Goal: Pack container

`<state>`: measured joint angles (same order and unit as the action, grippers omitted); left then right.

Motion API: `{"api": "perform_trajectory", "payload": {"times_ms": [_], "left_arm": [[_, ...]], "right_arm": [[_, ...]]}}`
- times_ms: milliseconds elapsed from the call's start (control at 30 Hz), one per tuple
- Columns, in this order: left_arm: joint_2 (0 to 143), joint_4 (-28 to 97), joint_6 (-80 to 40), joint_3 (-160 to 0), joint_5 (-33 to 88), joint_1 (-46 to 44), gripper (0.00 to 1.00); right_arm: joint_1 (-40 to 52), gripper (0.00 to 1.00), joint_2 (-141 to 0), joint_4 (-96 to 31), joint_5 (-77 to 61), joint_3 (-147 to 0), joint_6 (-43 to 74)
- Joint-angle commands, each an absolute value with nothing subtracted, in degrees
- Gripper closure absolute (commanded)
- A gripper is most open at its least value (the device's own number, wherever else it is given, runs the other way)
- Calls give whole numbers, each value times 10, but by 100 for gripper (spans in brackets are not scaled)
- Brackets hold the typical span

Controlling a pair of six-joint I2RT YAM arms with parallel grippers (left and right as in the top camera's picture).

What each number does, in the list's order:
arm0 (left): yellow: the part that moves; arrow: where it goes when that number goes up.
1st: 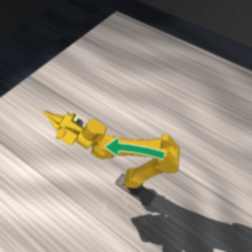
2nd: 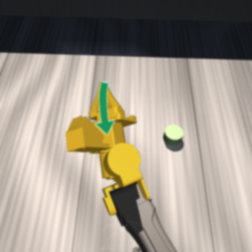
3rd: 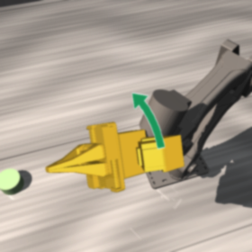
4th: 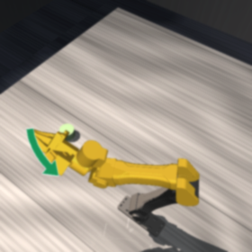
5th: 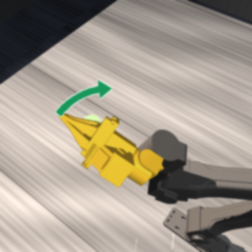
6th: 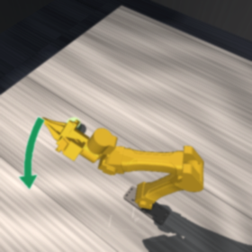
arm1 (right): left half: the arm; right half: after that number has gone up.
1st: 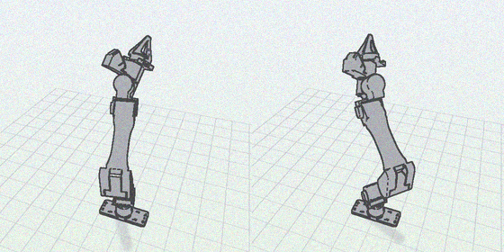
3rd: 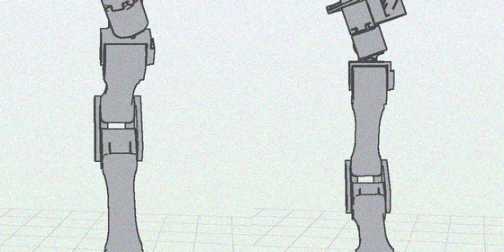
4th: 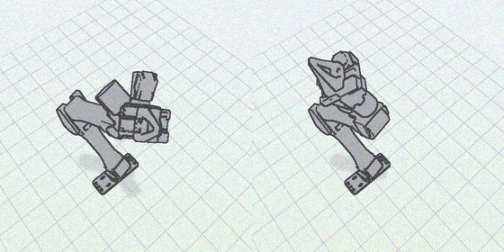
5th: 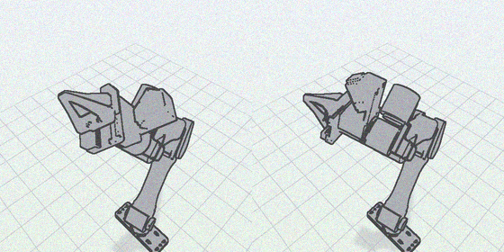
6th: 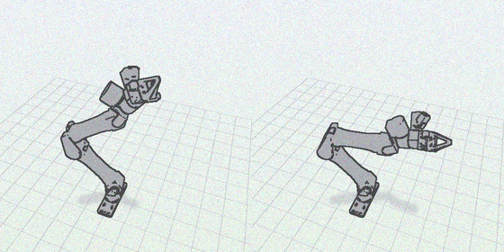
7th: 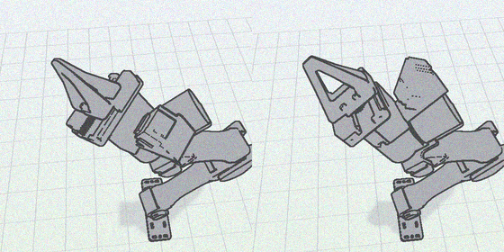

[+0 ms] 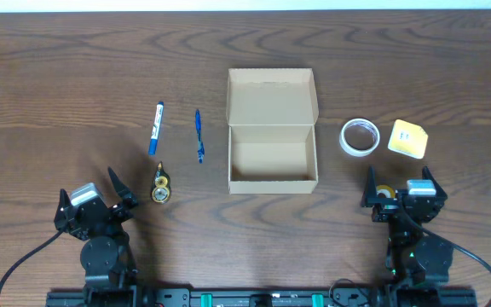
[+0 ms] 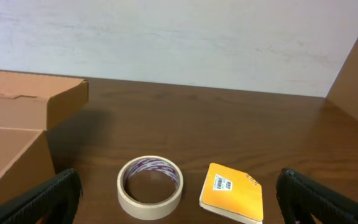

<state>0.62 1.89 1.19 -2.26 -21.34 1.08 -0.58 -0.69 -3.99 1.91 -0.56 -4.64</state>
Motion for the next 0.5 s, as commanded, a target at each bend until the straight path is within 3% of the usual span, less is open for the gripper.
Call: {"api": "perform_trajectory", "payload": {"times_ms": [0, 467], "left_arm": [[3, 28, 15, -4, -210, 14, 5], [3, 27, 15, -4, -214, 14, 5]], "right_arm": [[-8, 1, -3, -41, 17, -3, -52], [-8, 1, -3, -41, 17, -3, -52]]}}
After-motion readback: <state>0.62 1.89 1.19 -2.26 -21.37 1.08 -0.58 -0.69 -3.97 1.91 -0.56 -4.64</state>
